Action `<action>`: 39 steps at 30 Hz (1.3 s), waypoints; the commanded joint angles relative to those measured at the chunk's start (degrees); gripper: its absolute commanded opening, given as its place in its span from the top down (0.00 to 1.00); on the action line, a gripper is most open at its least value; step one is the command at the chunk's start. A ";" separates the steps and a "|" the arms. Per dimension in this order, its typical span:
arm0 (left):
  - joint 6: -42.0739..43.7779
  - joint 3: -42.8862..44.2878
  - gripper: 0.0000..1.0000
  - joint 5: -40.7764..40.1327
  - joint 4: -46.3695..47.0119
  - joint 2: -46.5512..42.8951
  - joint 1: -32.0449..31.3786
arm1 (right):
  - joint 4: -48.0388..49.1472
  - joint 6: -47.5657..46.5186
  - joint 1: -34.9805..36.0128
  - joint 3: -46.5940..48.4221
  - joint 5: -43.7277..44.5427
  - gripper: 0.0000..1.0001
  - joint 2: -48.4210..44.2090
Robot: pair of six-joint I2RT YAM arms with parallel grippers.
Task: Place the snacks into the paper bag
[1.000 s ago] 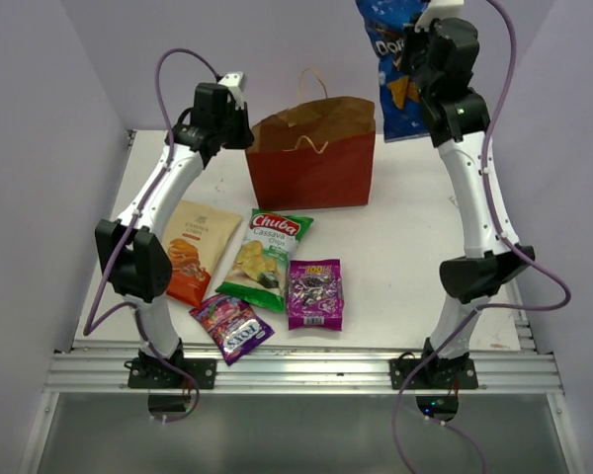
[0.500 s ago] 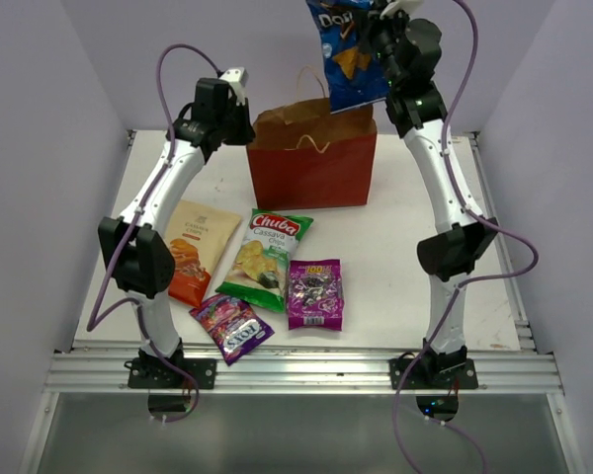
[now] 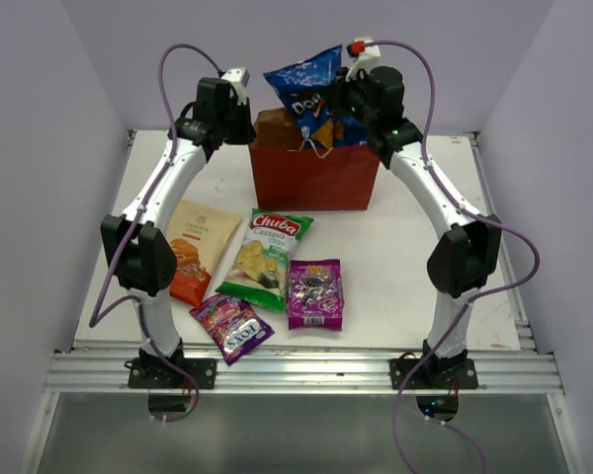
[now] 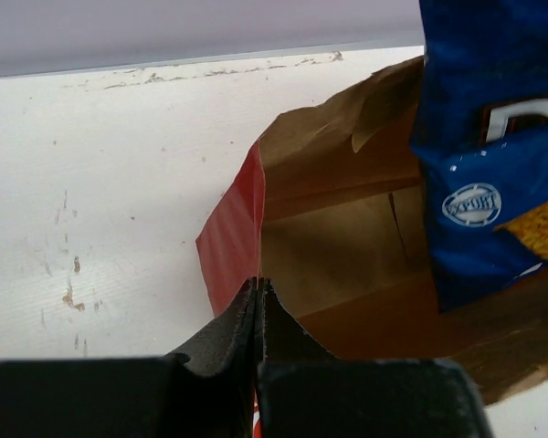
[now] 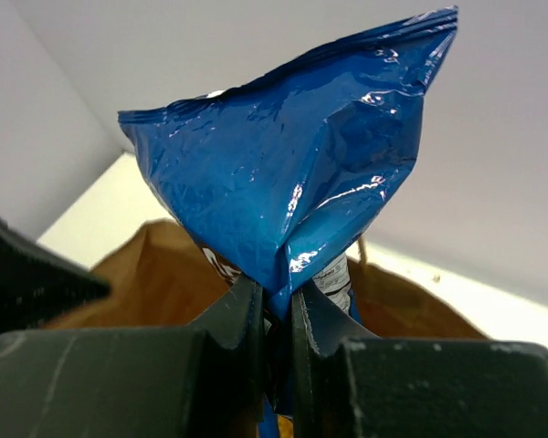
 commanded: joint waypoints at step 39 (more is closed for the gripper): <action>-0.71 -4.47 1.00 2.13 3.83 -2.92 -0.40 | -22.23 -8.35 10.01 -5.52 -7.26 0.01 -25.09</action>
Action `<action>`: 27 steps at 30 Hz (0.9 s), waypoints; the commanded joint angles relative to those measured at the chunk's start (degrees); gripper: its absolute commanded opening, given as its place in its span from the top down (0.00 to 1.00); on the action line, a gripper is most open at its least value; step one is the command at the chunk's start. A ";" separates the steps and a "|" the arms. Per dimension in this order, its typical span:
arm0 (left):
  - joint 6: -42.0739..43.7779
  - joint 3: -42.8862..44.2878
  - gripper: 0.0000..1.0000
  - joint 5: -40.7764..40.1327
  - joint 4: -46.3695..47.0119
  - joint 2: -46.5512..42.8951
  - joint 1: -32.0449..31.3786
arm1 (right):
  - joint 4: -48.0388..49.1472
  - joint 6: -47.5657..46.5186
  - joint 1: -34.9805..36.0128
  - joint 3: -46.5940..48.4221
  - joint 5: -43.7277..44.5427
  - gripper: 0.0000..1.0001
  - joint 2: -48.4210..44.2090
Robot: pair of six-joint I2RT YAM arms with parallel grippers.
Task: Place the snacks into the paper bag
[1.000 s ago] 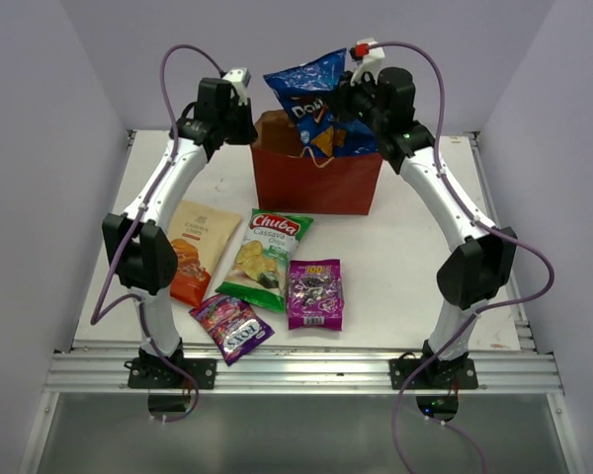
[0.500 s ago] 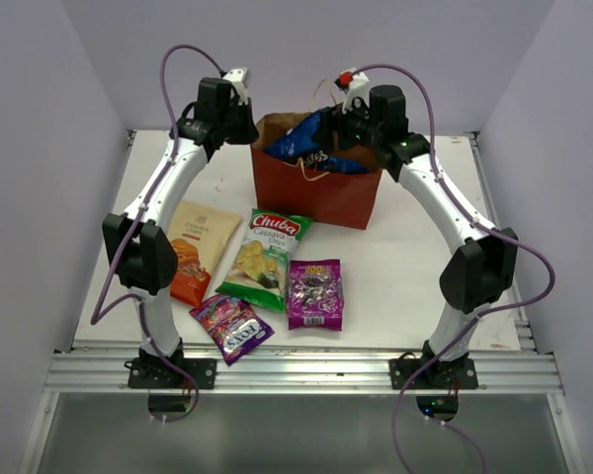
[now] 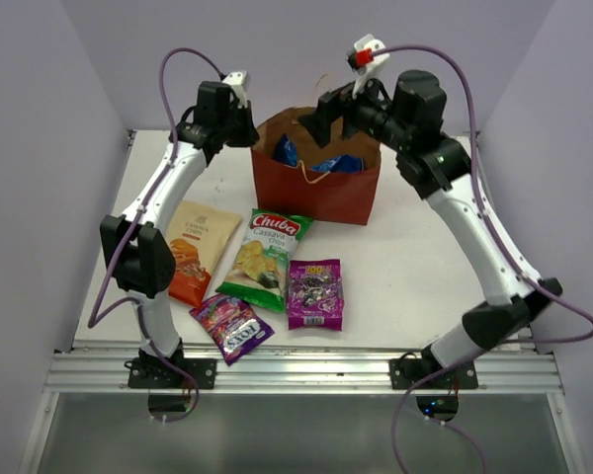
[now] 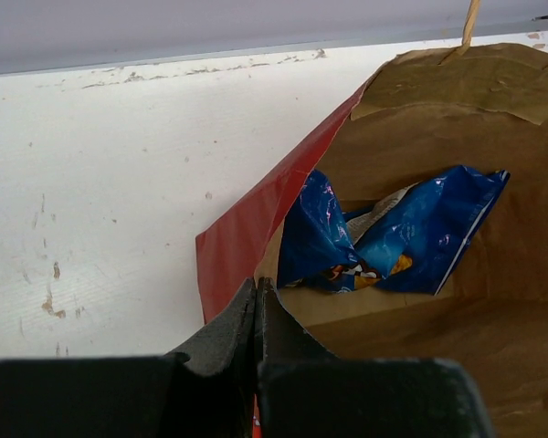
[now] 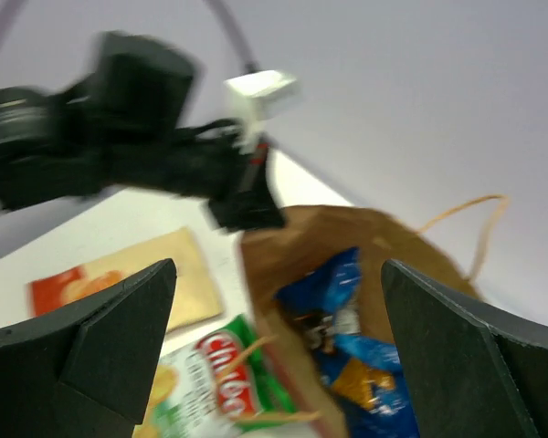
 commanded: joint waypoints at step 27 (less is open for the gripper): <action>0.14 -8.94 1.00 0.41 1.81 -6.08 -1.13 | 6.46 13.60 15.69 -47.98 -7.52 0.05 -1.92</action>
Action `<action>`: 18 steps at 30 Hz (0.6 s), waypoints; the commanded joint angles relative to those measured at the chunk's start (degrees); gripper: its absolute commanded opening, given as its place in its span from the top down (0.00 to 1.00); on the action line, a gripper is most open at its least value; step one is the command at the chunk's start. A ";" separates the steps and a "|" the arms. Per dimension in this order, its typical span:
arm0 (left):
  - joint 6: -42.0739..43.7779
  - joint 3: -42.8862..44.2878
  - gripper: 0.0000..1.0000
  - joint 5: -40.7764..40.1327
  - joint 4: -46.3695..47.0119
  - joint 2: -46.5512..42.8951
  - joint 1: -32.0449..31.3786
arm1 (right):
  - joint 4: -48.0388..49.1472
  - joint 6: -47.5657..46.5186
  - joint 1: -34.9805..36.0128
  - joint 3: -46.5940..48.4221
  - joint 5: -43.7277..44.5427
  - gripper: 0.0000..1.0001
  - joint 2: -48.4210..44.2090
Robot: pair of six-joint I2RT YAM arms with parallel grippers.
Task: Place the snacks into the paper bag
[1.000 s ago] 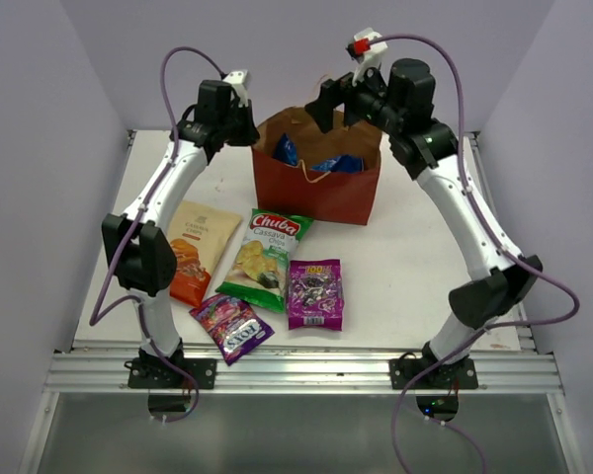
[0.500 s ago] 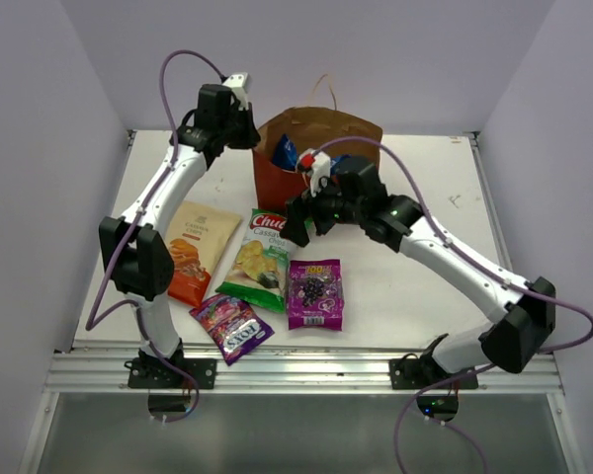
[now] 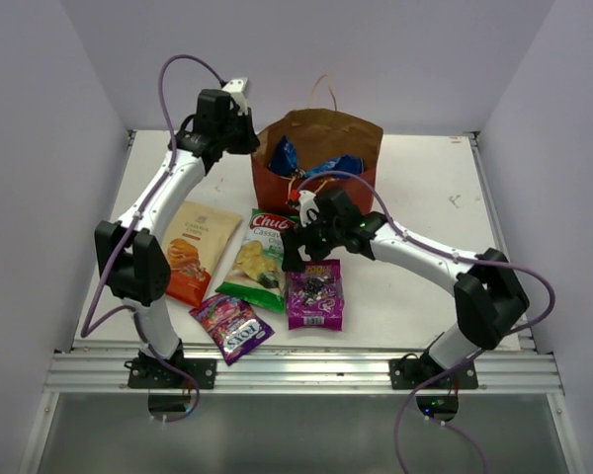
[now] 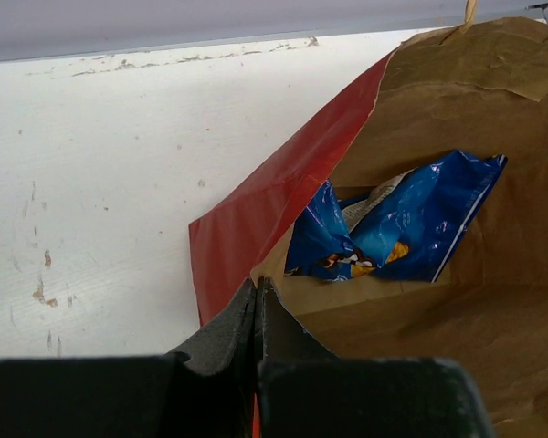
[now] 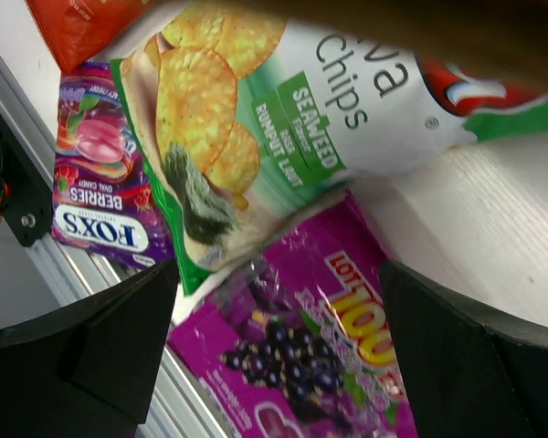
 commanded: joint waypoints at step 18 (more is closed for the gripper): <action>2.45 -2.57 1.00 0.32 -3.43 -3.43 -0.39 | 10.95 4.20 10.76 8.15 2.91 0.27 18.26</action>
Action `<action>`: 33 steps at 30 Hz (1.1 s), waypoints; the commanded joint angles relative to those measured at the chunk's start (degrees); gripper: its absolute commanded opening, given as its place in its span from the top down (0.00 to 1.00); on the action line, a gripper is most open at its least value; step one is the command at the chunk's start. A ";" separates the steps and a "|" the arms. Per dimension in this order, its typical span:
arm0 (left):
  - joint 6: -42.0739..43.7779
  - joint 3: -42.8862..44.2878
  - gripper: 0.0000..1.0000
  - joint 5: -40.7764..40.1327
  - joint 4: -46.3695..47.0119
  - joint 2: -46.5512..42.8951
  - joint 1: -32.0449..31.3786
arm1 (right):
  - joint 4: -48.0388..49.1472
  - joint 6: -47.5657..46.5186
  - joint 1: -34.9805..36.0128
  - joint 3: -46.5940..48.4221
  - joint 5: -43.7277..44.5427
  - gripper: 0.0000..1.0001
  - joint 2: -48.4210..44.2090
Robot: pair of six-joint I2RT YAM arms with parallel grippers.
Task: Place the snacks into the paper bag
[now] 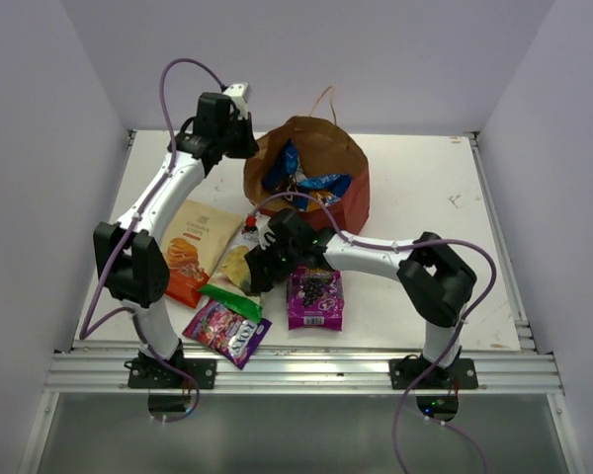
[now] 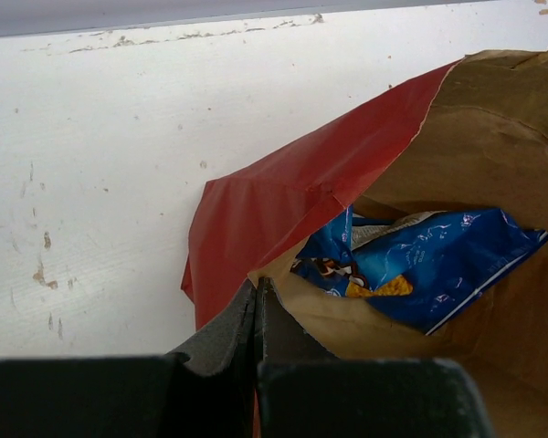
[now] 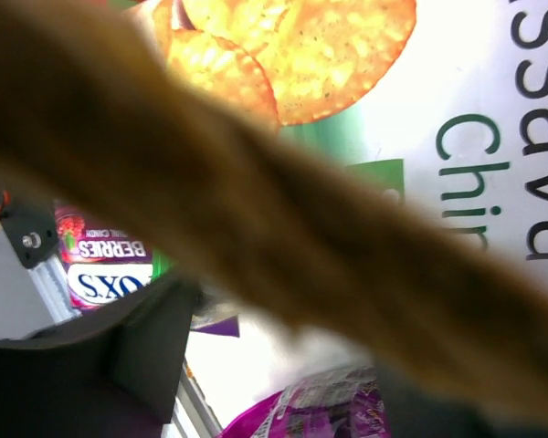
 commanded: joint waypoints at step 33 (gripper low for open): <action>-1.83 7.06 1.00 -4.71 -4.22 -0.47 -1.66 | -47.59 -11.74 0.01 39.08 -2.23 1.00 -15.64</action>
